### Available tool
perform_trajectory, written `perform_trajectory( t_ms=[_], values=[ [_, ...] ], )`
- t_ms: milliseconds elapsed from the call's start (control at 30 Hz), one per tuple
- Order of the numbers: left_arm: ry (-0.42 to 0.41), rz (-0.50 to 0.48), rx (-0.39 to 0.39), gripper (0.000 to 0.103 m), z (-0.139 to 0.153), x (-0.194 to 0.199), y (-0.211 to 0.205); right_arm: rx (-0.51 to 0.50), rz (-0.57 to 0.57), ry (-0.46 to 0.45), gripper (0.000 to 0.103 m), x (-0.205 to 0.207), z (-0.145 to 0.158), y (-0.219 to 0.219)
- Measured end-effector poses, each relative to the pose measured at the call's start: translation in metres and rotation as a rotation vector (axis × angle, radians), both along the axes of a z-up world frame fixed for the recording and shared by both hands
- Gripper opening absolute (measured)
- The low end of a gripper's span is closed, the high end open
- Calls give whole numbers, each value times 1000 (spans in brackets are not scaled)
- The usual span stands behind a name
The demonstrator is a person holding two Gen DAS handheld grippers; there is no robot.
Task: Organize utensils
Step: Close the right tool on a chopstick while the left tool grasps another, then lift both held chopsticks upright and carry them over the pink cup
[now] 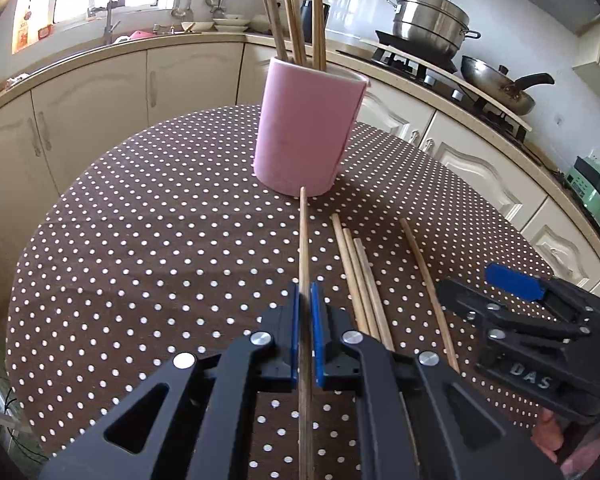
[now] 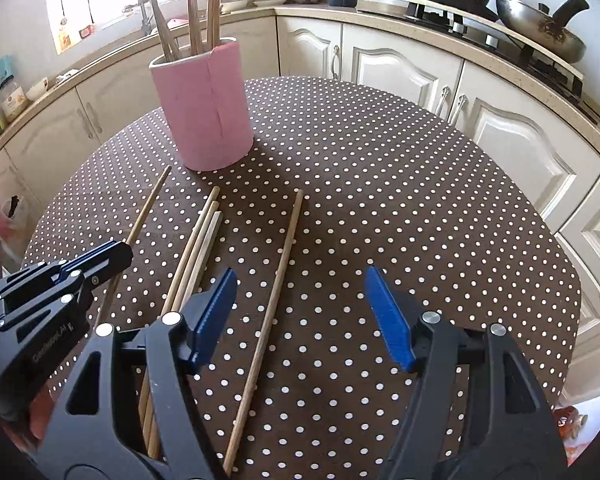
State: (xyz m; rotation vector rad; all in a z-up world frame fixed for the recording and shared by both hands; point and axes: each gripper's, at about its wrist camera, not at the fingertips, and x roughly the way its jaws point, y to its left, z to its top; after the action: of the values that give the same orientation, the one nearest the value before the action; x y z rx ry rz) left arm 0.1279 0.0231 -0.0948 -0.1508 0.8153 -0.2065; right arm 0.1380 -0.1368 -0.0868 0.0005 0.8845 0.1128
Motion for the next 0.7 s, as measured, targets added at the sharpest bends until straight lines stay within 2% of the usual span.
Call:
perform_trajectory(
  t_ms=[33,100,200,300,400,467,633,700],
  values=[
    [0,-3,-12,7,0,0,1,-8,-4,14,54,3,-1,1],
    [-1,-1,-29,7,-1,0,3,-23,-15,57,44,8,-7,3],
    [6,-13,-61,7,-3,-1,7,-55,-14,68,40,11,-9,7],
    [20,-23,-85,7,-6,0,9,-71,-1,72,31,11,-8,11],
    [35,-35,-116,7,-9,2,11,-87,49,60,11,8,-8,22],
    [30,-43,-136,7,-8,2,14,-91,50,56,8,7,-9,24],
    [6,-39,-124,7,-5,-2,14,35,45,78,5,13,-6,8],
    [-8,-40,-112,7,-3,-4,13,44,42,44,5,12,3,4]
  ],
)
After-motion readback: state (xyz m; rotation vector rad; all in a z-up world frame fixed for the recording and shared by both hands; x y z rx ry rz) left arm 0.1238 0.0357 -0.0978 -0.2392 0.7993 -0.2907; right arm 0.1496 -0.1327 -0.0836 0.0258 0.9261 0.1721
